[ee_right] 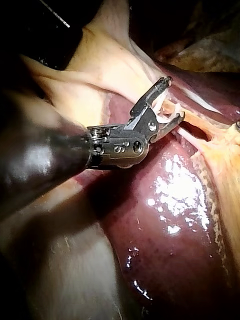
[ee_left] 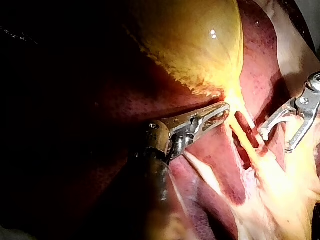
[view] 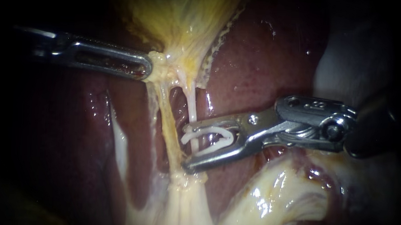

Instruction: Clipping first clip left tube

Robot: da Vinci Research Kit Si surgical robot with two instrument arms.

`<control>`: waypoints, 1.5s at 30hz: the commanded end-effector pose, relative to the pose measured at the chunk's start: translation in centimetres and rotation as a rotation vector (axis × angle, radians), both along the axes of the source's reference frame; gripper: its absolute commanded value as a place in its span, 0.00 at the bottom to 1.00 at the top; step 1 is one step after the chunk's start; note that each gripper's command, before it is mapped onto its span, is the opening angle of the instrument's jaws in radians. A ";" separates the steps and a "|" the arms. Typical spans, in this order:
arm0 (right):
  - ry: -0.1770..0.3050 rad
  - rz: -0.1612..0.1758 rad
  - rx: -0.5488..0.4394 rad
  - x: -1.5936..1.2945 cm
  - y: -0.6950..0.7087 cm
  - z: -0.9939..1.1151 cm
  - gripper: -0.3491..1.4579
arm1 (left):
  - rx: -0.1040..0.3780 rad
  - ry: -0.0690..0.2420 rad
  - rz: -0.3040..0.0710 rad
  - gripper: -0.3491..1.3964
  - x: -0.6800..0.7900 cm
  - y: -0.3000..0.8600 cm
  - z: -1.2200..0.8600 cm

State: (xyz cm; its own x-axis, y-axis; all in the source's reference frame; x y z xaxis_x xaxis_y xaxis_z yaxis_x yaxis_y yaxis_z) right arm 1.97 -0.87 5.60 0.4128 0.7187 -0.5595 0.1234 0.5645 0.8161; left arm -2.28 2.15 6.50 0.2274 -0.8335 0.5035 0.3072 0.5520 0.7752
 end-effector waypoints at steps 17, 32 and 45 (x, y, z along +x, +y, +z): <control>-0.020 0.000 -0.028 0.05 0.02 0.58 0.45 | 0.000 0.001 0.000 0.00 0.00 0.00 0.00; -0.009 0.028 -0.020 0.40 0.00 0.66 0.47 | -0.001 0.001 -0.001 0.00 -0.02 -0.01 0.02; 0.065 -0.001 0.008 0.63 -0.29 0.30 0.47 | -0.001 0.001 -0.001 0.00 -0.01 -0.01 0.02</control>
State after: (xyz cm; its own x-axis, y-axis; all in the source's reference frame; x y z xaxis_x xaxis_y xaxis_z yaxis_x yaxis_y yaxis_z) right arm 2.61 -1.19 5.87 0.3752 0.7231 -0.5800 0.1837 0.5552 0.8111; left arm -2.29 2.14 6.52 0.2272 -0.8333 0.5040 0.3090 0.5525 0.7741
